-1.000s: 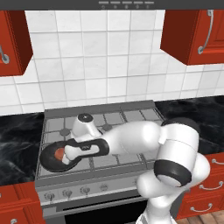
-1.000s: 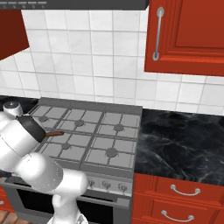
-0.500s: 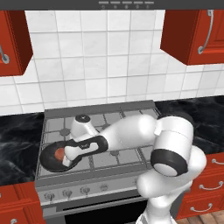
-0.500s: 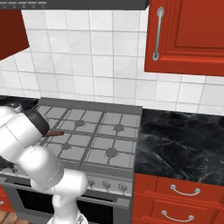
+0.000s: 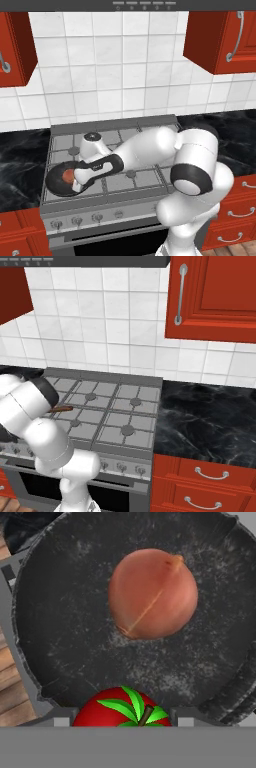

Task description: Place the pan on the front left burner on the stove. Then place the tomato and the onion in the pan and turn on the front left burner.

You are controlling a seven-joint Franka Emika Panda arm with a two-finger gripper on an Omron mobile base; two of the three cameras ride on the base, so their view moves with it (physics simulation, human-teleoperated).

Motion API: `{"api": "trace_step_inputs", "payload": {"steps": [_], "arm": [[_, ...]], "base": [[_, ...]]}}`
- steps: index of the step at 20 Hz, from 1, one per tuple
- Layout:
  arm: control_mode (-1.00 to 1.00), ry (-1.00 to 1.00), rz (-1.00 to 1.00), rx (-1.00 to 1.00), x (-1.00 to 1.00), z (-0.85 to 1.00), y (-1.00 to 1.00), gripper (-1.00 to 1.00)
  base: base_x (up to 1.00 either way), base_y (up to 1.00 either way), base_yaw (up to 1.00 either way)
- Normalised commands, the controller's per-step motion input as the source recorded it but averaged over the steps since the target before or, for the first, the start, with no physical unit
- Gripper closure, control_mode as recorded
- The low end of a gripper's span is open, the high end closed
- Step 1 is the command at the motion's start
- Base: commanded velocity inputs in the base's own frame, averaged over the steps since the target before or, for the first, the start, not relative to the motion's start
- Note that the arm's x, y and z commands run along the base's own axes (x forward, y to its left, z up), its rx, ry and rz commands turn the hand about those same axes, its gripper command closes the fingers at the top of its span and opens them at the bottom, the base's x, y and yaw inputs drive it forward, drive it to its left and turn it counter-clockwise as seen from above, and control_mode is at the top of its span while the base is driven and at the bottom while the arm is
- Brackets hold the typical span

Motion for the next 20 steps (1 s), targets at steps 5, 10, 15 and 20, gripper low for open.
{"api": "trace_step_inputs", "payload": {"steps": [5, 10, 15, 20], "arm": [[-1.00, 0.00, 0.02, -0.02, 0.00, -0.02, 0.02, -1.00], [-1.00, 0.00, 0.03, 0.00, 0.00, 0.00, 0.00, -1.00], [-1.00, 0.00, 0.03, 0.00, 0.00, 0.13, 0.00, -1.00], [-1.00, -0.01, 0.02, 0.01, 0.00, 0.43, 0.00, -1.00]], "base": [[0.00, 0.00, 0.00], [0.00, 0.00, 0.00], [0.00, 0.00, 0.00], [0.00, 0.00, 0.00]]}}
